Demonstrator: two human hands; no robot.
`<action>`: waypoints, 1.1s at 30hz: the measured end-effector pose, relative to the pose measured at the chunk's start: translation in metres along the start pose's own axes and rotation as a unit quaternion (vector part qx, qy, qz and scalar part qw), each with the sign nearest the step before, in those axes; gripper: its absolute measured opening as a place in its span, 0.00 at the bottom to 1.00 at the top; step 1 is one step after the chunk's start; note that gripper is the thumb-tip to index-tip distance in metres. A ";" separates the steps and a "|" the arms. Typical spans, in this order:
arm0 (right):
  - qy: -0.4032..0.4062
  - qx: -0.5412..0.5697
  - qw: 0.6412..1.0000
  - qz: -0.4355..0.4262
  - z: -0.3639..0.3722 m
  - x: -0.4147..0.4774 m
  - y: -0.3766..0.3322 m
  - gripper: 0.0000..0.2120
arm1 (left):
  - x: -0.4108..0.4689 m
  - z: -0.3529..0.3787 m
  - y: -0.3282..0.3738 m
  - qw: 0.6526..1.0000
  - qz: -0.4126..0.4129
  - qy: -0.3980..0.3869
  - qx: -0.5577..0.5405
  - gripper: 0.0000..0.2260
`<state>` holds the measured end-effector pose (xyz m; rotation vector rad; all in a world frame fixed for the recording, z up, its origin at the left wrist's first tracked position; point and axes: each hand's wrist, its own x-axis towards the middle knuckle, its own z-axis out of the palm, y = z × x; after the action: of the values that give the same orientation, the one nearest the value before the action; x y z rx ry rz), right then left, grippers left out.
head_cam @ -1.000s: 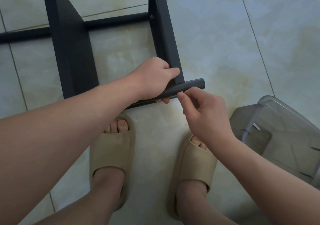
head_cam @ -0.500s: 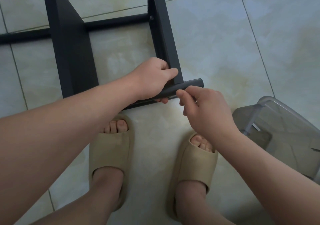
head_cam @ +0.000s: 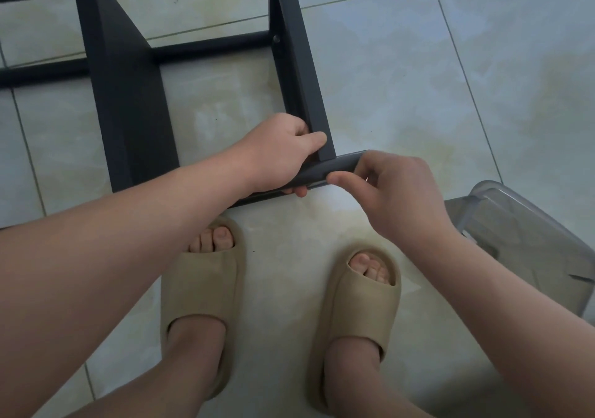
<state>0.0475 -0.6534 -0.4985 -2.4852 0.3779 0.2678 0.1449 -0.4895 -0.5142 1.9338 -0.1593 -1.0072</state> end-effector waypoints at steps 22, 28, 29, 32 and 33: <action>-0.027 -0.032 0.988 0.151 -0.091 -0.107 0.164 0.15 | -0.034 0.124 0.087 0.918 0.067 -0.170 0.352 0.17; -0.131 -0.023 0.973 0.188 -0.064 -0.083 0.202 0.16 | -0.006 0.172 0.076 0.926 -0.016 -0.219 0.306 0.22; -0.147 -0.026 0.972 0.181 -0.057 -0.079 0.203 0.16 | -0.004 0.179 0.073 0.937 -0.010 -0.219 0.271 0.16; -0.184 -0.043 0.970 0.152 -0.038 -0.067 0.207 0.15 | 0.003 0.194 0.060 0.967 -0.003 -0.180 0.182 0.05; -0.192 -0.056 0.970 0.141 -0.033 -0.063 0.208 0.13 | 0.003 0.197 0.058 0.971 -0.004 -0.170 0.165 0.06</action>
<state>-0.0764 -0.8217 -0.5663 -2.4085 0.5612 0.8931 0.0248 -0.6557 -0.5193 2.0395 -0.5439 -1.3841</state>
